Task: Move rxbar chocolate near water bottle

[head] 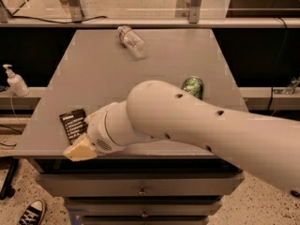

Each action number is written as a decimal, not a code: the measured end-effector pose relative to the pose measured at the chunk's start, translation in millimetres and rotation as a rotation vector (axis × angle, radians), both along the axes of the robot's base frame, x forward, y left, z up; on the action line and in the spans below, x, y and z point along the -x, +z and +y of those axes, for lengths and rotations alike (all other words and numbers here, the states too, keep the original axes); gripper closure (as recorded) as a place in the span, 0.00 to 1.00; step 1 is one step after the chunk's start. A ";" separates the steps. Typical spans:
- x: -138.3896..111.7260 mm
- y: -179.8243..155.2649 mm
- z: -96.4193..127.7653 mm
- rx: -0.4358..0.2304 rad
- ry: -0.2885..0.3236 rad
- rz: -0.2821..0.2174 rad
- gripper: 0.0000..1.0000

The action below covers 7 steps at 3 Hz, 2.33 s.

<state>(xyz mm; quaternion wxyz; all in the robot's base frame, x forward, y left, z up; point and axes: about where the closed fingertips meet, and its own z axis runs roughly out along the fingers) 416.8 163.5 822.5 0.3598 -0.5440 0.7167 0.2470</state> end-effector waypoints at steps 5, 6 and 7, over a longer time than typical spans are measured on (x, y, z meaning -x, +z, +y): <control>-13.2 32.4 -26.4 0.072 -0.020 -0.072 1.00; -24.5 56.1 -42.0 0.139 -0.019 -0.127 1.00; -24.3 56.2 -41.8 0.138 -0.019 -0.127 1.00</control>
Offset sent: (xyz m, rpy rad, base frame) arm -0.0013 -0.0097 -0.0004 0.0050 0.0012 -0.0222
